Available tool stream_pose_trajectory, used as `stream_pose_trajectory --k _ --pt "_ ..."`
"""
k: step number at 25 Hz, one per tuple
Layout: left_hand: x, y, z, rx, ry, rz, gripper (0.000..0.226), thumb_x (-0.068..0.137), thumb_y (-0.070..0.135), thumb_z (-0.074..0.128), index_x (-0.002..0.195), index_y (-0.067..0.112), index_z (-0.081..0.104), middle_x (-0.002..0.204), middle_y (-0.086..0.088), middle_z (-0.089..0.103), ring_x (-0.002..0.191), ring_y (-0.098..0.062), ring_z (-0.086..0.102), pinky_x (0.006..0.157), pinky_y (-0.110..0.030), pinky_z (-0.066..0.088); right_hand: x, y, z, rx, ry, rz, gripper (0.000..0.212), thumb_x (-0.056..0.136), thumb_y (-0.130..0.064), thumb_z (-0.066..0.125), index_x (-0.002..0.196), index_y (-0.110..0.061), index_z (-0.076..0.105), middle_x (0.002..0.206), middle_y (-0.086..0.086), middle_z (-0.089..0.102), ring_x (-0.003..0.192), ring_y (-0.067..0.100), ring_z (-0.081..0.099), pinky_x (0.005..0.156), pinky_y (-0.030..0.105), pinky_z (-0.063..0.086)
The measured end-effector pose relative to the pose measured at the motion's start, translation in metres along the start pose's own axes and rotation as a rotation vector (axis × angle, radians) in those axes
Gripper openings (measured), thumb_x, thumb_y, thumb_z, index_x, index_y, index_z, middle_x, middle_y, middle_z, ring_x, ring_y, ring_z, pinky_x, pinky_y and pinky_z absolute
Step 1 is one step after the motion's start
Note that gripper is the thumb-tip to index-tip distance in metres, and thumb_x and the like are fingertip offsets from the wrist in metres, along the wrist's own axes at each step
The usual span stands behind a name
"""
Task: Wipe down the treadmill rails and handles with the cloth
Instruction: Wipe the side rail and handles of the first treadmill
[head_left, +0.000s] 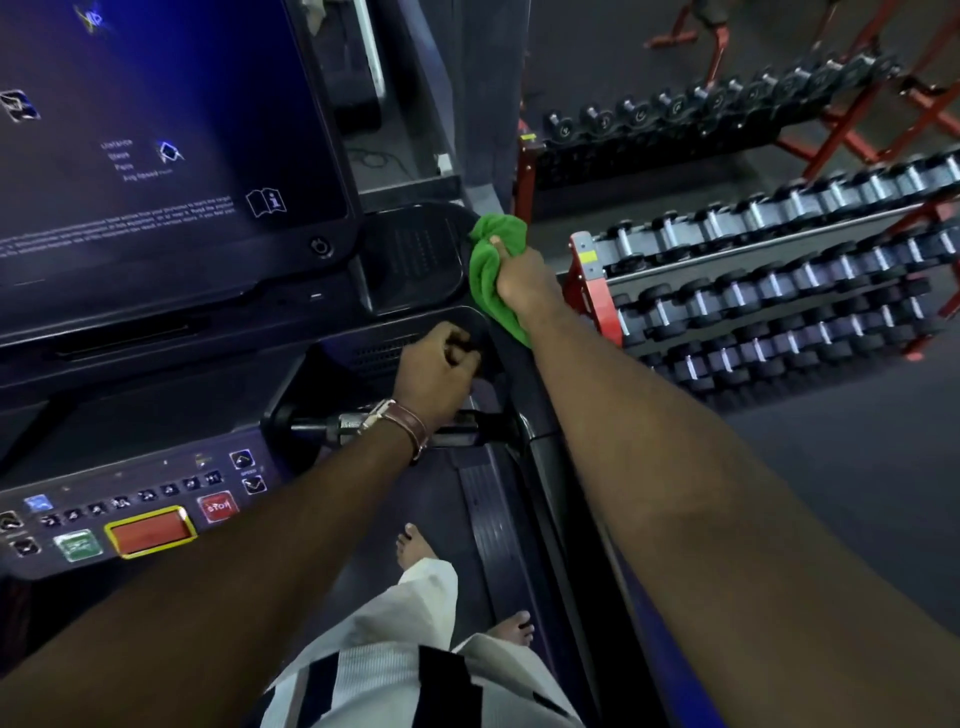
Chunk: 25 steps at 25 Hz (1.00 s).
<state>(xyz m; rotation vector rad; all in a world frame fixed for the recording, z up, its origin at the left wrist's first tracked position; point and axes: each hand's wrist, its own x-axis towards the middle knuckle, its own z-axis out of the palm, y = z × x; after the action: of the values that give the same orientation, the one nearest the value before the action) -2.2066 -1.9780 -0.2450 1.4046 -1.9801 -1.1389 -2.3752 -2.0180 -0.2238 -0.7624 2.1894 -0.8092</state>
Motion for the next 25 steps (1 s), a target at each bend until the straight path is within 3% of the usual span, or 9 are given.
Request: stream_pose_trajectory --k 2,4,7,10,13,16,19,21,25 --pt "-0.006 0.002 0.002 0.114 0.027 0.16 0.013 0.083 0.012 0.066 0.096 0.012 0.066 0.073 0.004 0.067 0.067 -0.017 0.061 0.069 -0.024 0.048 0.01 -0.004 -0.002 0.054 -0.037 0.047 0.066 0.098 -0.062 0.039 0.131 -0.008 0.059 0.13 0.015 0.062 0.121 0.033 0.057 0.1 0.037 0.043" --pt "-0.008 0.0 0.004 0.192 0.041 0.254 0.015 0.082 0.011 0.063 0.097 0.011 0.066 0.079 0.0 0.07 0.072 -0.019 0.064 0.072 -0.028 0.049 0.01 -0.002 -0.001 0.02 -0.038 -0.094 0.059 0.094 -0.061 0.05 0.133 -0.018 0.059 0.128 0.008 0.064 0.118 0.027 0.059 0.101 0.036 0.045" --pt "-0.001 -0.004 0.006 0.218 0.004 0.231 0.019 0.077 0.011 0.06 0.096 0.01 0.064 0.086 -0.004 0.071 0.08 -0.024 0.066 0.075 -0.034 0.052 -0.008 0.018 -0.001 -0.078 -0.05 -0.304 0.075 0.081 -0.064 0.062 0.144 -0.025 0.046 0.133 0.003 0.061 0.119 0.022 0.059 0.101 0.037 0.047" --pt "0.003 -0.003 0.005 0.238 -0.064 0.175 0.027 0.076 0.016 0.07 0.101 0.009 0.063 0.094 -0.008 0.07 0.089 -0.026 0.064 0.073 -0.025 0.046 -0.035 0.049 -0.005 -0.121 -0.06 -0.31 0.077 0.084 -0.06 0.063 0.149 -0.028 0.036 0.139 0.003 0.056 0.121 0.02 0.055 0.102 0.038 0.045" --pt "0.002 -0.005 0.006 0.289 -0.144 0.254 0.048 0.072 0.028 0.078 0.116 0.015 0.063 0.103 -0.005 0.068 0.095 -0.021 0.063 0.078 -0.022 0.043 -0.028 0.056 -0.013 0.211 -0.214 -0.139 0.046 0.087 -0.047 0.069 0.124 -0.022 0.062 0.104 -0.004 0.072 0.091 0.006 0.068 0.088 0.03 0.051" --pt "0.005 -0.013 0.011 0.402 -0.147 0.332 0.065 0.072 0.034 0.08 0.129 0.01 0.06 0.112 -0.006 0.064 0.102 -0.023 0.06 0.087 -0.024 0.043 0.016 0.016 -0.013 0.352 -0.288 -0.038 0.035 0.085 -0.042 0.073 0.108 -0.016 0.071 0.096 0.006 0.075 0.087 0.018 0.071 0.084 0.033 0.053" --pt "0.003 -0.014 0.012 0.422 -0.176 0.348 0.062 0.076 0.034 0.078 0.129 0.009 0.06 0.112 -0.006 0.062 0.1 -0.025 0.061 0.082 -0.029 0.049 0.03 -0.002 -0.002 0.203 -0.202 -0.238 0.047 0.085 -0.033 0.074 0.128 -0.019 0.061 0.114 0.002 0.069 0.103 0.018 0.066 0.092 0.031 0.05" --pt "0.001 -0.016 0.012 0.448 -0.179 0.374 0.055 0.078 0.03 0.076 0.127 0.008 0.062 0.121 -0.009 0.063 0.106 -0.029 0.062 0.086 -0.036 0.053 0.022 0.017 -0.001 0.04 -0.123 -0.348 0.06 0.085 -0.041 0.072 0.138 -0.02 0.052 0.129 -0.002 0.061 0.112 0.014 0.058 0.097 0.029 0.045" --pt "-0.004 -0.009 0.012 0.484 -0.18 0.397 0.032 0.085 0.026 0.068 0.111 0.009 0.07 0.12 -0.007 0.068 0.104 -0.028 0.065 0.083 -0.037 0.054 0.036 0.008 -0.001 0.209 -0.187 -0.251 0.05 0.088 -0.042 0.069 0.133 -0.02 0.058 0.122 0.004 0.068 0.111 0.02 0.064 0.096 0.031 0.048"
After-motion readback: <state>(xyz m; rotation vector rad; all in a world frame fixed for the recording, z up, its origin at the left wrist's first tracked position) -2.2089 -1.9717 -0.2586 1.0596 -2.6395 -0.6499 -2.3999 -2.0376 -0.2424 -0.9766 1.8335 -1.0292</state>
